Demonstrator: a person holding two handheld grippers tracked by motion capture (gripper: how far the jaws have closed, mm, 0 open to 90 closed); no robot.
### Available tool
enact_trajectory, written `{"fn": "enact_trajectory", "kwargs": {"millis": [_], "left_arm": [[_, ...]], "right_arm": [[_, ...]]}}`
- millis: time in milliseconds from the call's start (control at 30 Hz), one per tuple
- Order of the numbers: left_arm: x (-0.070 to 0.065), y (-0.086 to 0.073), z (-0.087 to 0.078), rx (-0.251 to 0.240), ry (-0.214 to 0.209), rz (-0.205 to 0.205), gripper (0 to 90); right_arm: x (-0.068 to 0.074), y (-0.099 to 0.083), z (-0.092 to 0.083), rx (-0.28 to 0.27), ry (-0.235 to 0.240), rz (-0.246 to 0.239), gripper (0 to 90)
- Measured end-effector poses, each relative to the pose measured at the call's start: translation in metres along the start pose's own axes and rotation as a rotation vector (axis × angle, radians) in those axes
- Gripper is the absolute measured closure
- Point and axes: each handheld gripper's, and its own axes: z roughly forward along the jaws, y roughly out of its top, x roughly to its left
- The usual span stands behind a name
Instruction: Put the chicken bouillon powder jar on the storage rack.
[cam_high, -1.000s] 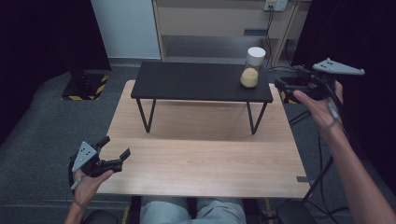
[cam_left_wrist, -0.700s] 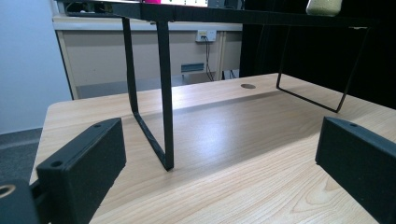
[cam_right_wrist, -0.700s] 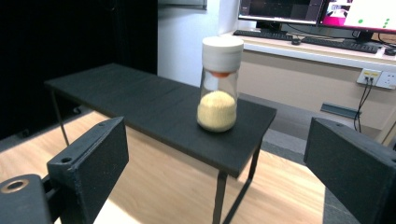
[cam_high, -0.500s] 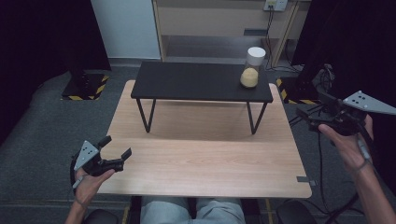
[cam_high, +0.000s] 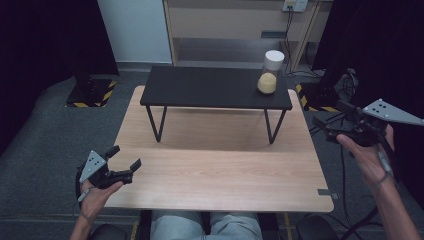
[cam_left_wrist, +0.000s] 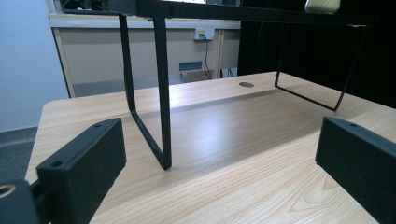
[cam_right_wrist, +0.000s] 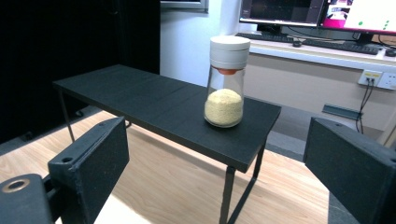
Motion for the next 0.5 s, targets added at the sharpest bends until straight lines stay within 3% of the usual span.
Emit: {"fn": "enact_trajectory", "kwargs": {"millis": [500], "left_arm": [[0.0005,0.0005,0.0013,0.008,-0.007,0.004,0.8]], "right_arm": [[0.0014,-0.0001,0.0034,-0.002,0.012,0.0,7.0]]}}
